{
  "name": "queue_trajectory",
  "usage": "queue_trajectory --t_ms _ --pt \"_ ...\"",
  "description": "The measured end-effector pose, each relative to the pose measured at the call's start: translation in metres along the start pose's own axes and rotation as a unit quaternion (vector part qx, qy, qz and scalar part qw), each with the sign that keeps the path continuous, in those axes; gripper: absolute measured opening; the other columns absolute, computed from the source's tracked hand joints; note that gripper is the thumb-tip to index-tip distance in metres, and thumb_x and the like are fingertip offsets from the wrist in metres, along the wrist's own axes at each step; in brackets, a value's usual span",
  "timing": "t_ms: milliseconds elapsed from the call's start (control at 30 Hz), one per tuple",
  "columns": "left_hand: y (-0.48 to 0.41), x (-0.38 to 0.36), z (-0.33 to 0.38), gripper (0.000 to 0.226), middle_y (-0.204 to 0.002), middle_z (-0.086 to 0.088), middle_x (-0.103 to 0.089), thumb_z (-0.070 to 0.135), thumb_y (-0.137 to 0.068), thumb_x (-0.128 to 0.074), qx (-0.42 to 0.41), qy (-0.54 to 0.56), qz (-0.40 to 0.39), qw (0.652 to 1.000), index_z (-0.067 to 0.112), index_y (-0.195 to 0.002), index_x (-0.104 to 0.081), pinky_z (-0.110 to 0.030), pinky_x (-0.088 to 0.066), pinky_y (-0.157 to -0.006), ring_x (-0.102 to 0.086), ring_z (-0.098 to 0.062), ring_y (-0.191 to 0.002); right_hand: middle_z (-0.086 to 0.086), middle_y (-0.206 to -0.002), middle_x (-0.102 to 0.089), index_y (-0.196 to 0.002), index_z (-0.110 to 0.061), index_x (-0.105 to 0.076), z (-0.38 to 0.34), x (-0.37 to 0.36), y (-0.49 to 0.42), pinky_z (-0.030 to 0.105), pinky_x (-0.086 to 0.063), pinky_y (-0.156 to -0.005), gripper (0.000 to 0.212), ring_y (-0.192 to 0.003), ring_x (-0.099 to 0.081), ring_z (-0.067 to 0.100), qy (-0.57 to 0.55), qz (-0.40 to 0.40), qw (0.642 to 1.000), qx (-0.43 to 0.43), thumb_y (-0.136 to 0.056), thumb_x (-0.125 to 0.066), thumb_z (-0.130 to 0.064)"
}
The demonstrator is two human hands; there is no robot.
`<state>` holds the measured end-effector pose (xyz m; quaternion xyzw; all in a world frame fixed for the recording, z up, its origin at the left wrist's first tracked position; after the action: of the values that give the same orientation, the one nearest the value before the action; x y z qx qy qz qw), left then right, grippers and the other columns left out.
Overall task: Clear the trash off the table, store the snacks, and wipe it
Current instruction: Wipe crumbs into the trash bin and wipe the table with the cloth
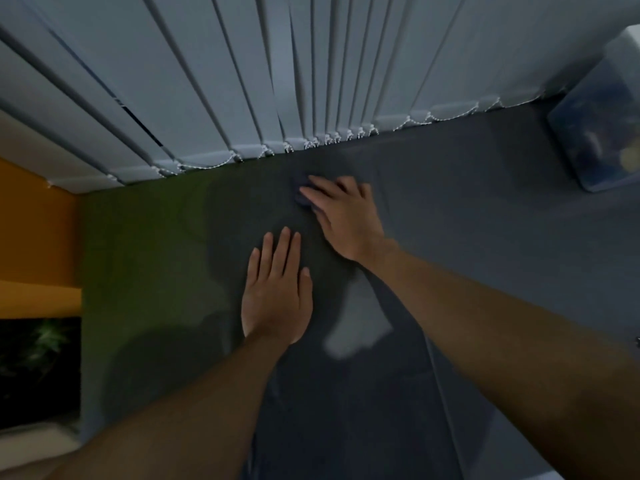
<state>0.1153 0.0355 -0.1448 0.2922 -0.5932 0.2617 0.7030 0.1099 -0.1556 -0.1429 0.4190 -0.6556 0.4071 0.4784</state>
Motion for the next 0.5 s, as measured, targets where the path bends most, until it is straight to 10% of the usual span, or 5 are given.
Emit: queue_trajectory --t_ms 133,333,500 --pt "0.0 -0.001 -0.002 0.06 -0.165 0.0 -0.009 0.037 -0.102 -0.023 -0.005 0.005 -0.005 1.0 0.018 -0.158 -0.012 -0.042 -0.01 -0.123 -0.004 -0.021 -0.152 -0.009 -0.148 -0.047 -0.136 -0.031 -0.054 -0.003 0.0 -0.004 0.041 -0.031 -0.089 0.038 -0.118 -0.044 0.026 -0.027 0.052 0.982 -0.178 -0.099 -0.044 -0.031" --pt "-0.002 0.0 -0.001 0.061 -0.165 -0.002 -0.013 0.036 -0.1 -0.021 -0.007 -0.011 -0.012 1.0 0.016 -0.157 -0.014 -0.044 -0.011 -0.123 -0.008 -0.024 -0.152 -0.011 -0.144 -0.053 -0.133 -0.031 -0.059 0.0 0.002 0.015 0.038 -0.029 -0.085 0.038 -0.112 -0.05 0.026 -0.011 0.022 1.0 0.018 -0.097 -0.05 -0.028" --pt "-0.002 0.0 0.0 0.061 -0.165 -0.003 -0.012 0.036 -0.1 -0.022 -0.012 -0.003 -0.017 1.0 0.015 -0.157 -0.013 -0.045 -0.011 -0.123 -0.008 -0.025 -0.152 -0.012 -0.142 -0.053 -0.133 -0.033 -0.057 0.044 0.017 0.032 0.037 -0.03 -0.081 0.037 -0.11 -0.046 0.027 0.013 0.091 0.974 -0.207 -0.098 -0.047 -0.029"
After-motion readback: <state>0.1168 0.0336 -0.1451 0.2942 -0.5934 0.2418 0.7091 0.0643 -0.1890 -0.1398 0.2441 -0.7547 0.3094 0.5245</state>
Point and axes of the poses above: each hand's wrist, its own y-axis away from the middle knuckle, its own x-axis out of the back of the hand, z = x × y, the point moved 1 cm from there along -y, towards the middle knuckle
